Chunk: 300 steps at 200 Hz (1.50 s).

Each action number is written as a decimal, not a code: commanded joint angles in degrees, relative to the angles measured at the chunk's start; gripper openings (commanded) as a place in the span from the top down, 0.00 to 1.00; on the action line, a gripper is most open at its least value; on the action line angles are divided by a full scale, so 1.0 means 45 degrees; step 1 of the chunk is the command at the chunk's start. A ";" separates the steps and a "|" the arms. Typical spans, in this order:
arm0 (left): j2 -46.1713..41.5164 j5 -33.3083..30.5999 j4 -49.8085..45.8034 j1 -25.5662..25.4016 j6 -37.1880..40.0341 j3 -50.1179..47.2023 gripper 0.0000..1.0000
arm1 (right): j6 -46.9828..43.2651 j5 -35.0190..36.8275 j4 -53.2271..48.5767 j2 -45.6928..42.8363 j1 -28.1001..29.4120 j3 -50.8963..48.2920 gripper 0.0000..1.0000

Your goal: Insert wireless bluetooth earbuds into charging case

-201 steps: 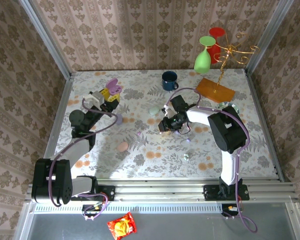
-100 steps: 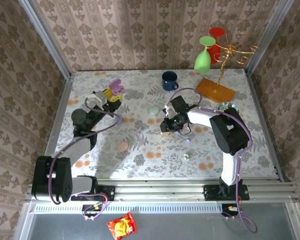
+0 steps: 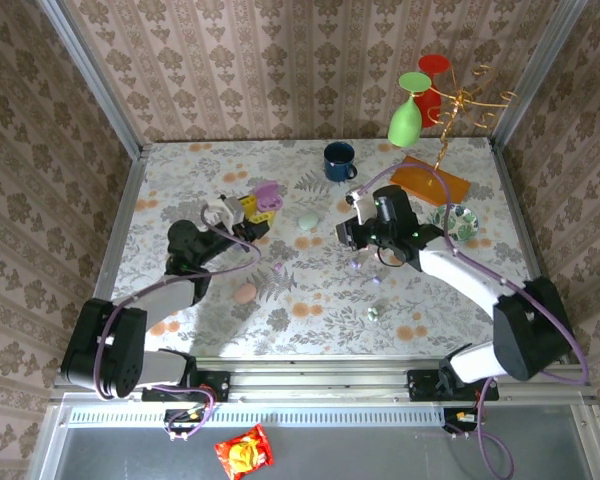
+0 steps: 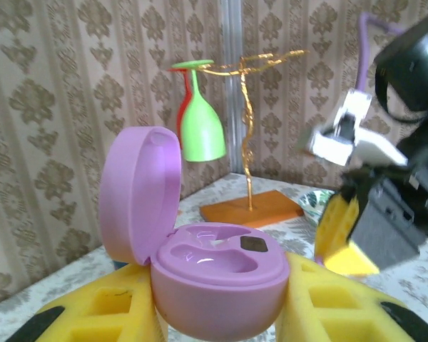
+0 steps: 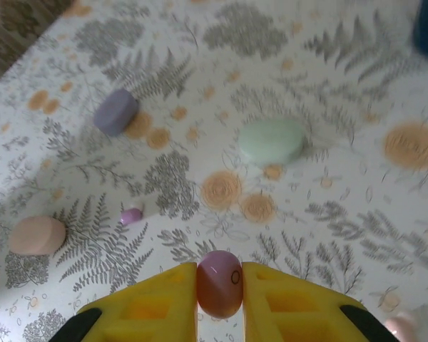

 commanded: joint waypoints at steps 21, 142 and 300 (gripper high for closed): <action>0.0648 0.0476 -0.0017 -0.0892 0.0243 -0.0010 0.70 | -0.2102 -0.1171 -0.0475 -0.1822 -0.0002 0.0454 0.78; 0.2352 0.1767 0.1904 -0.2159 -0.0824 0.0244 0.73 | -0.3922 -0.1101 -0.1087 -0.0981 0.1893 0.2283 0.78; 0.1802 0.1923 0.2022 -0.2198 -0.1413 0.0322 0.73 | -0.4316 -0.0945 -0.1554 -0.0104 0.1902 0.2366 0.78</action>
